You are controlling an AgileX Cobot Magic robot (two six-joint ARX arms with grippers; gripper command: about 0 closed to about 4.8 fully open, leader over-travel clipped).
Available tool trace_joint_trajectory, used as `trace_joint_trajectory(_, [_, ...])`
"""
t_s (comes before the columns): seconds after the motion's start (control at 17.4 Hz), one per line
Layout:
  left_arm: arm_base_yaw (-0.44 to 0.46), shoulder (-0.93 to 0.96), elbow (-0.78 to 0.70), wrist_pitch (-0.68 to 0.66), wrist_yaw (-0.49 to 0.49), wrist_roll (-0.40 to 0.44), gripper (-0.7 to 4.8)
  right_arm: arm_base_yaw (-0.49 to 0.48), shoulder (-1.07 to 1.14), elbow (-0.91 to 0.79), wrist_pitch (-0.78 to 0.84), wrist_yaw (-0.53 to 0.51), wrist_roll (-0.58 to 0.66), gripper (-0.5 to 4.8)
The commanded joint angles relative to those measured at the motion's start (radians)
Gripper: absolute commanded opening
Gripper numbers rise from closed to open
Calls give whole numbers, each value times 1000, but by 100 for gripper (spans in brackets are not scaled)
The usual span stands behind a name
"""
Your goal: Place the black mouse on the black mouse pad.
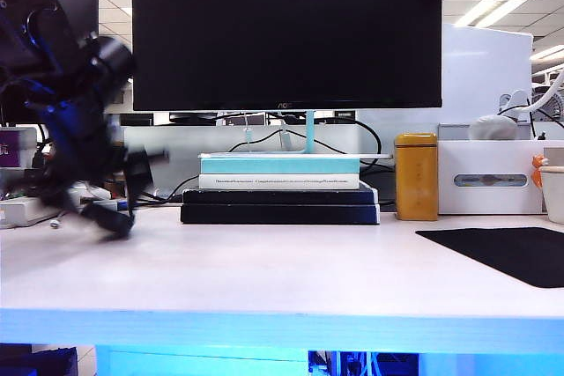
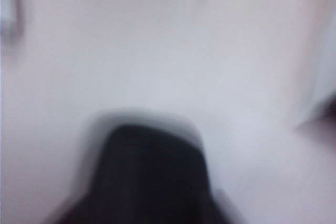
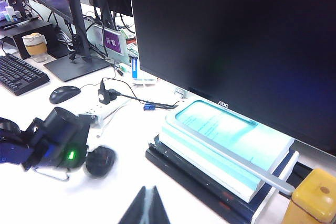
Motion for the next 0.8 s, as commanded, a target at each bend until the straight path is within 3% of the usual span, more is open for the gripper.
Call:
trace_joint_trajectory(0.06, [-1,2,-1,8,97,-5,236,0,-4,6,5,-3,-8,-1])
trace_joint_trajectory(0.4, [-1,-2,-1,148,383,-2,236,0,-4,6,5,-3,-8,-1])
trace_joint_trajectory(0.63, [-1,-2,-1,165,433,-1,241,0,-4,6,5,-3,-8,-1])
trace_joint_trajectory(0.8, [-8,-1,-1,159,462,-5,366,0,-4,6,5,-3,-8,-1])
